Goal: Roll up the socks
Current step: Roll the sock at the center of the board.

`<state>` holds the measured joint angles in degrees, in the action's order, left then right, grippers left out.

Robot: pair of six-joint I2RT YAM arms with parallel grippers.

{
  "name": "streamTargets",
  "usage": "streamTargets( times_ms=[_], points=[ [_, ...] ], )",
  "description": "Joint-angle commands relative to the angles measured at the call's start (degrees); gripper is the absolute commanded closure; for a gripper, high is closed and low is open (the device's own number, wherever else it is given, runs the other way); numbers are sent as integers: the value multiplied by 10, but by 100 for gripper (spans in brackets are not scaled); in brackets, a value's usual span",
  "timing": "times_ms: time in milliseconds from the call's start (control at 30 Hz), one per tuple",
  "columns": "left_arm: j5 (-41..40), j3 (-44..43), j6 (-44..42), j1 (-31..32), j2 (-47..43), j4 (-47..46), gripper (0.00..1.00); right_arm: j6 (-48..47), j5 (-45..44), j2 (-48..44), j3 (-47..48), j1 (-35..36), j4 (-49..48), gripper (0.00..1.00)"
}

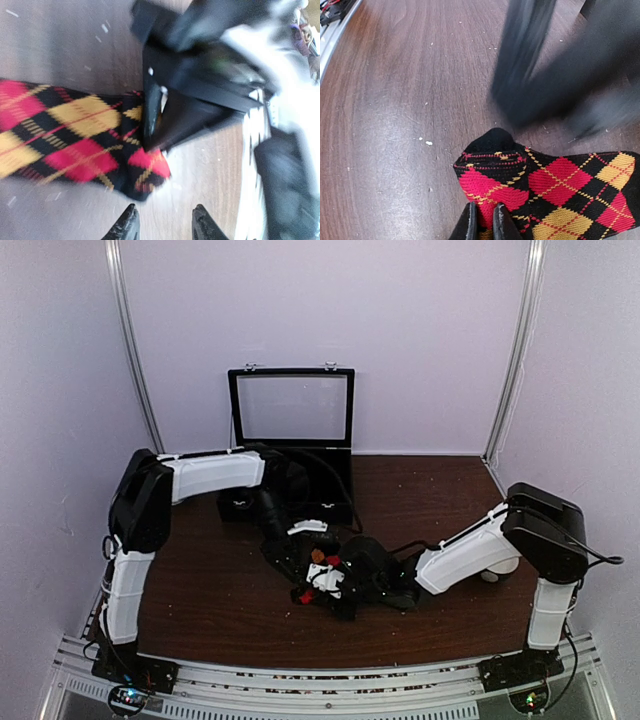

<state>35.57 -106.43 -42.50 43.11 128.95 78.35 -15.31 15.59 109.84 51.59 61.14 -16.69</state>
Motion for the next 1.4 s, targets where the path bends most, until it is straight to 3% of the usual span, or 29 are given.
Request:
streamTargets(
  times_ms=[0, 167, 367, 667, 800, 1100, 1367],
  points=[
    [27, 48, 11, -22, -77, -70, 61, 38, 37, 50, -37, -14, 142, 89],
    [28, 134, -22, -21, -130, -111, 53, 93, 108, 68, -1, -48, 185, 94],
    [-12, 207, -44, -1, -164, -172, 56, 294, 279, 67, -17, -102, 86, 99],
    [-99, 235, -34, 61, -167, -287, 59, 482, 339, 120, -45, -143, -12, 99],
    [-128, 225, -28, 78, -152, -330, 58, 482, 337, 138, -37, -154, 22, 99],
    [-162, 201, -48, 95, -110, -330, 60, 480, 329, 155, -34, -169, 49, 99],
    [-178, 176, -41, 96, -71, -306, 78, 478, 323, 148, -35, -172, 51, 96]
  ],
)
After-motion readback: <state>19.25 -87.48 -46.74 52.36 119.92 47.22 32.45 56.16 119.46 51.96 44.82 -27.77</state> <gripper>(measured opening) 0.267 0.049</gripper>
